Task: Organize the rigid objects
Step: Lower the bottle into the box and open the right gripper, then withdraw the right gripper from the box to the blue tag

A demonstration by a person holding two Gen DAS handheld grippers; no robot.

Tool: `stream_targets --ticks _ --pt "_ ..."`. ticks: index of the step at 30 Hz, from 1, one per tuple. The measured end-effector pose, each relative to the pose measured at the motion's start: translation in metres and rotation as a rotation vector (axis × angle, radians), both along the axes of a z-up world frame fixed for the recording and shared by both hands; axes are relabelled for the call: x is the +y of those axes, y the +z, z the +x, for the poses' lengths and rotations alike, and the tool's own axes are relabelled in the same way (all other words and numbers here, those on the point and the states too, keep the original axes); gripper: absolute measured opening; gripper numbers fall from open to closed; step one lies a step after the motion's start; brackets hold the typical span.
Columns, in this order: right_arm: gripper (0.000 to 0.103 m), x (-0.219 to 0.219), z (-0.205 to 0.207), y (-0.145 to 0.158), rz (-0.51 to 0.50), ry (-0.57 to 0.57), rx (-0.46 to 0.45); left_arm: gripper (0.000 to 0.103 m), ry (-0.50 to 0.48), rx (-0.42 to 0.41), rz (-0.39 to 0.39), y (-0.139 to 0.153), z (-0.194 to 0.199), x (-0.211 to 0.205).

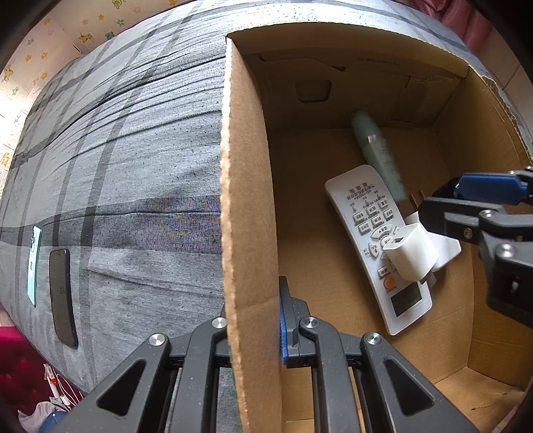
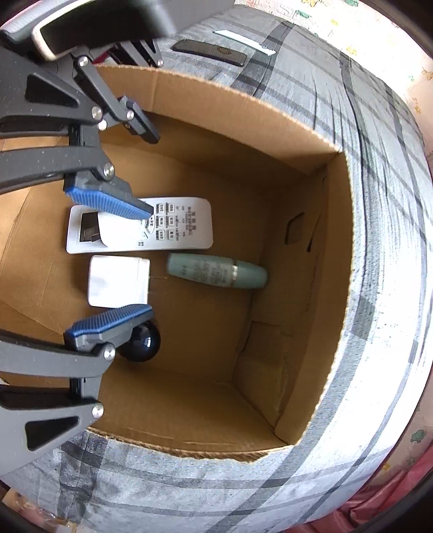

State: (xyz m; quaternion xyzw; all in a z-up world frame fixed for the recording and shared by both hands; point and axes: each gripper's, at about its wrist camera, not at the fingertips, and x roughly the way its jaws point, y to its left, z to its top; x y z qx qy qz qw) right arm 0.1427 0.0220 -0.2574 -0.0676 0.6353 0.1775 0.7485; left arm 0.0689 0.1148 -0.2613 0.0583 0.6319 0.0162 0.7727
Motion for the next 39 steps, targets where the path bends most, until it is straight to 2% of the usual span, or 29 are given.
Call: stream_targets --ticks 17,31,35,39 --pt "0.058 -0.008 -0.015 0.047 0.012 -0.016 -0.102 0.013 -0.001 -0.001 0.005 0.002 0.0 -0.001" --pt "0.092 -0.036 -0.025 0.072 -0.004 -0.077 -0.169 0.013 -0.005 -0.002 0.004 0.003 0.001 -0.001" --pt "0.099 -0.05 -0.031 0.077 -0.004 -0.109 -0.182 0.013 -0.006 -0.003 0.003 0.003 0.001 -0.001" --pt "0.101 -0.066 -0.035 0.08 -0.003 -0.143 -0.188 0.013 -0.008 -0.004 0.006 0.002 0.0 -0.002"
